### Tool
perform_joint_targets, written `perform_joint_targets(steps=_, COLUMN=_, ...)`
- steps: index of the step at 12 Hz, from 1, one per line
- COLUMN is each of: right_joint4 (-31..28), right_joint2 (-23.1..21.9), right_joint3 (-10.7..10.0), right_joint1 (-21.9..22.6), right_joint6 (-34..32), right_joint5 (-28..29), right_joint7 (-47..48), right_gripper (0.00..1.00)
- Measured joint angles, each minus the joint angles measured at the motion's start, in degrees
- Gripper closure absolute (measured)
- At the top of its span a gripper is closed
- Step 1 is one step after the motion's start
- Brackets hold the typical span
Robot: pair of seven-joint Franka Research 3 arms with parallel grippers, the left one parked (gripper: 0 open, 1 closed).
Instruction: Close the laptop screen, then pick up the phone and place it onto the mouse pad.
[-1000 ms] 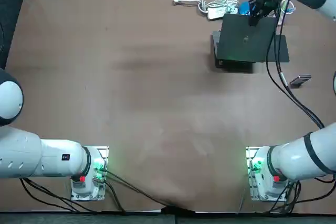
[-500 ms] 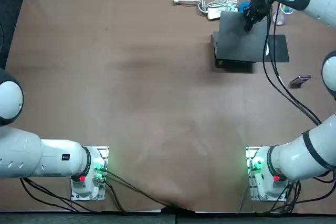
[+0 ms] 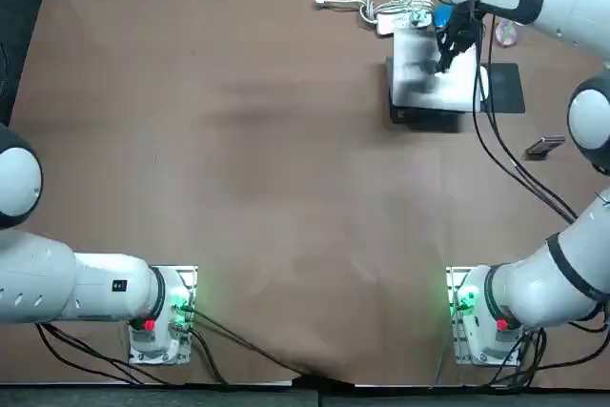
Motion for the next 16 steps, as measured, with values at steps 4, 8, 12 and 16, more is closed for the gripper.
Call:
perform_joint_targets(steps=4, right_joint4=0.01, right_joint2=2.12, right_joint3=0.0, right_joint1=0.0, right_joint6=1.06, right_joint5=0.0, right_joint7=0.02, right_gripper=0.98)
perform_joint_targets(steps=8, right_joint4=0.07, right_joint2=3.56, right_joint3=-0.01, right_joint1=0.01, right_joint6=1.44, right_joint5=0.0, right_joint7=0.02, right_gripper=0.98)
perform_joint_targets(steps=12, right_joint4=1.57, right_joint2=-0.94, right_joint3=-0.84, right_joint1=-1.2, right_joint6=-3.88, right_joint5=0.0, right_joint7=0.19, right_gripper=0.97)
perform_joint_targets(steps=16, right_joint4=1.79, right_joint2=-9.33, right_joint3=-1.65, right_joint1=-6.97, right_joint6=-10.2, right_joint5=-0.1, right_joint7=0.79, right_gripper=0.59)
